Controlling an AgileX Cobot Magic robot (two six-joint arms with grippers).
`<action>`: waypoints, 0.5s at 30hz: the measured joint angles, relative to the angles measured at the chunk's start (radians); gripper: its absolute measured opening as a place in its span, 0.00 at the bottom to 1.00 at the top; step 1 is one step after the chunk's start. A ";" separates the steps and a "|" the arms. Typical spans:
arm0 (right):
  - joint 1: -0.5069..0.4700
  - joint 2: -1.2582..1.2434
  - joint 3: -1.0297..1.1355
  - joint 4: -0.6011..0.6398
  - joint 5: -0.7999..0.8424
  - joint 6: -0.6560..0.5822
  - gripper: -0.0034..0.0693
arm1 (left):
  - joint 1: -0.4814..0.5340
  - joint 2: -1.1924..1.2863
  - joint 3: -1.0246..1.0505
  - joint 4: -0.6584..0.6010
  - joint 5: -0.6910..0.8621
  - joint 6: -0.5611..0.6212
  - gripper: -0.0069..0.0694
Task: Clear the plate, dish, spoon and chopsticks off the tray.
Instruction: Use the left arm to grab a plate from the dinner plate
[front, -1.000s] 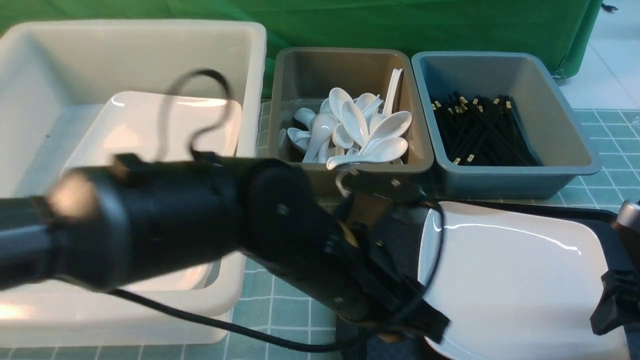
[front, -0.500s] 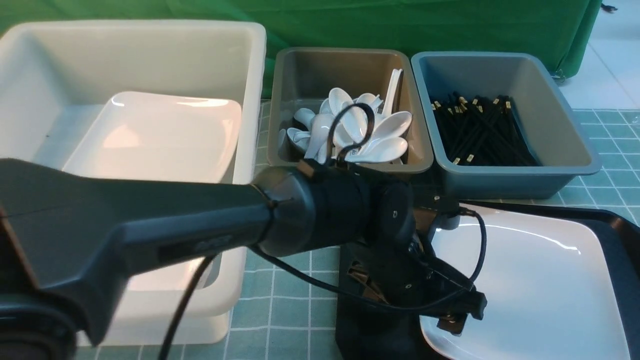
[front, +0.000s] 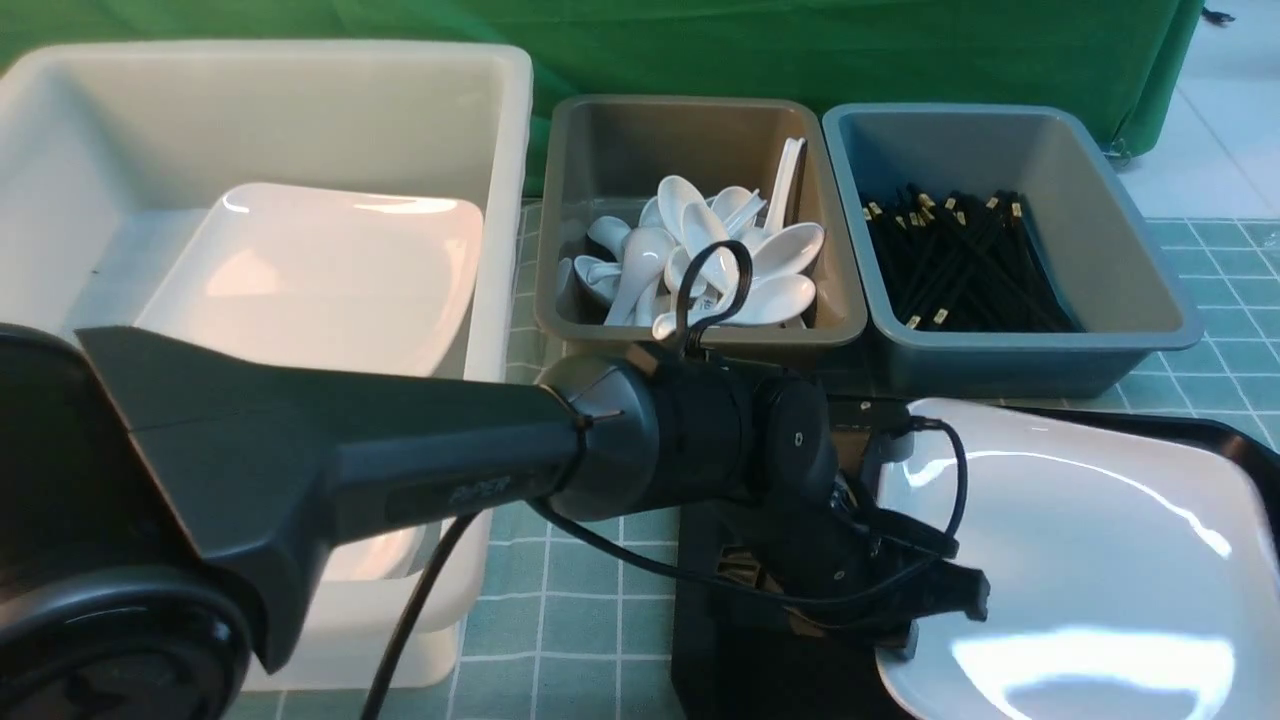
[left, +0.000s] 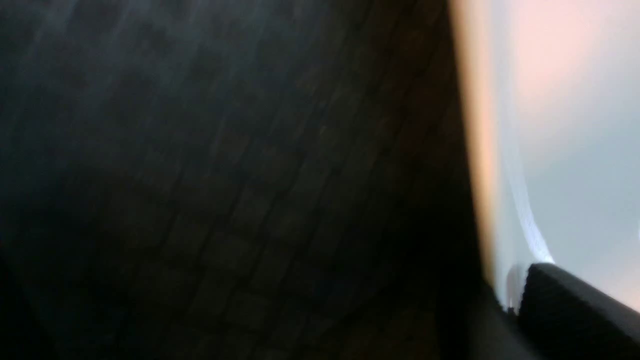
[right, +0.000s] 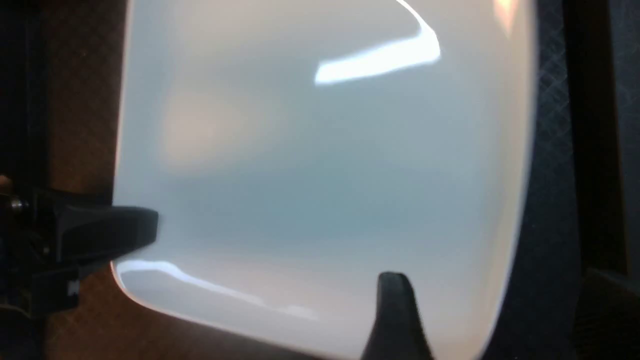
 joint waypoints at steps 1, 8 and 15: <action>0.000 0.000 0.000 0.000 0.000 0.000 0.71 | 0.000 0.000 -0.001 -0.001 -0.001 0.002 0.19; 0.000 0.000 0.000 0.001 -0.003 0.000 0.71 | 0.000 -0.037 0.000 0.033 0.036 0.000 0.20; 0.000 0.000 0.000 0.013 -0.016 0.000 0.71 | 0.038 -0.158 0.000 0.082 0.070 0.019 0.14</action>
